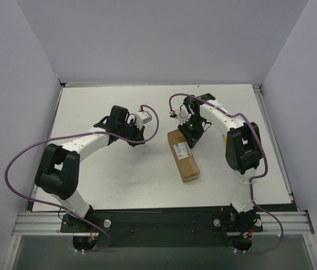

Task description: Unpack the express box

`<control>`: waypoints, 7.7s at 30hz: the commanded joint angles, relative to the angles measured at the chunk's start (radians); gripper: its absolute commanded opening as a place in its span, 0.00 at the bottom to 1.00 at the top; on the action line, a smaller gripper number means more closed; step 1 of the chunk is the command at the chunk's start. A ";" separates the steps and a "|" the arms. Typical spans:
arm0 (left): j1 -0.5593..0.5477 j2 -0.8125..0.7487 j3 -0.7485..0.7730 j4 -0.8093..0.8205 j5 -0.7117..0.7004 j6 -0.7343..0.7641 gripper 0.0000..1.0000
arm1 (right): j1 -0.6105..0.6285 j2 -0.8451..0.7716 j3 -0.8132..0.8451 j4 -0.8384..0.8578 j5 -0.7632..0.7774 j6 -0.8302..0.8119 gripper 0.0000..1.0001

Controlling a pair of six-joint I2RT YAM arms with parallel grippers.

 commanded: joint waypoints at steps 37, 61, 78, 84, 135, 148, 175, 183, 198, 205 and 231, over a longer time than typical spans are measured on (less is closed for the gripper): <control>0.046 -0.112 0.139 -0.226 -0.119 0.013 0.75 | -0.405 -0.187 -0.117 0.000 0.192 -0.125 0.71; 0.037 -0.114 0.111 -0.226 -0.102 0.001 0.74 | -0.434 -0.120 -0.328 0.162 0.239 -0.111 0.53; 0.026 -0.085 0.160 -0.250 -0.109 0.036 0.74 | -0.387 -0.040 -0.350 0.172 0.336 -0.099 0.23; 0.017 -0.089 0.183 -0.234 -0.074 0.044 0.74 | -0.370 -0.107 -0.371 0.156 0.321 -0.102 0.00; -0.306 -0.134 0.109 0.115 0.093 1.378 0.55 | 0.024 -0.256 0.132 -0.269 -0.350 -0.259 0.00; -0.328 -0.011 0.140 0.227 -0.068 1.307 0.26 | 0.024 -0.246 0.152 -0.269 -0.342 -0.263 0.00; 0.006 0.060 0.470 0.604 0.740 -0.428 0.00 | -0.280 -0.506 0.072 0.736 -0.835 0.425 0.64; 0.003 0.073 0.424 0.767 0.718 -0.631 0.00 | -0.166 -0.489 0.061 0.735 -0.845 0.424 0.65; -0.015 0.092 0.441 0.793 0.725 -0.694 0.00 | -0.083 -0.436 0.118 0.741 -0.792 0.395 0.53; -0.017 0.106 0.461 0.784 0.744 -0.700 0.00 | -0.059 -0.420 0.139 0.741 -0.804 0.370 0.45; -0.020 0.129 0.490 0.710 0.704 -0.650 0.06 | -0.039 -0.393 0.181 0.675 -0.796 0.307 0.00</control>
